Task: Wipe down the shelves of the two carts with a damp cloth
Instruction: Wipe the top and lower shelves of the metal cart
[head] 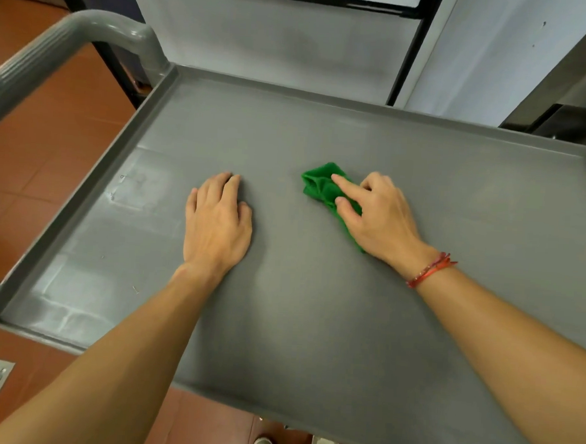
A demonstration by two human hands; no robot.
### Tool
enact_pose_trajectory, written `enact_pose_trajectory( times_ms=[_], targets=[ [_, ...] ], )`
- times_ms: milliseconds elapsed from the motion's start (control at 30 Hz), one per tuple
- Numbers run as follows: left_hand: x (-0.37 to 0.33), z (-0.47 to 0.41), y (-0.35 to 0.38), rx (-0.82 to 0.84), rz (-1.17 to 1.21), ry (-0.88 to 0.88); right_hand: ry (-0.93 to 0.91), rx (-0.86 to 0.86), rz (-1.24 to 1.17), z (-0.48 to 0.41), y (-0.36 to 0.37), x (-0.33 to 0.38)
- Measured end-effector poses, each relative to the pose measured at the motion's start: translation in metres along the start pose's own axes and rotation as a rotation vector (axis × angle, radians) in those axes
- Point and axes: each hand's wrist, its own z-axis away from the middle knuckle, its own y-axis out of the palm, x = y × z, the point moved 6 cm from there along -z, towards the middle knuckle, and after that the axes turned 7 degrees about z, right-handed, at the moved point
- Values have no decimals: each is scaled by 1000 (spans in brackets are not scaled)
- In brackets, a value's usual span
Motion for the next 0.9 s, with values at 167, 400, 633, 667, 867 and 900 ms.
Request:
enact_pose_trajectory(
  times_ms=[167,400,633,667,867,900],
  targets=[
    [-2,-1,1,-8,-32,12,-238,33,-20,30,8,66],
    [0,-1,1,-5,-42,27,-473,90,-32,-2,23,71],
    [-4,1,8,132,-164,15,73,-21,177,-111,21,-37],
    [-5,1,9,139,-171,14,134,-26,197,-115,20,-46],
    [-4,-1,10,133,-178,5,36,-2,148,-98,27,-12],
    [-4,-1,10,131,-178,4,-26,7,134,-89,27,2]
  ],
)
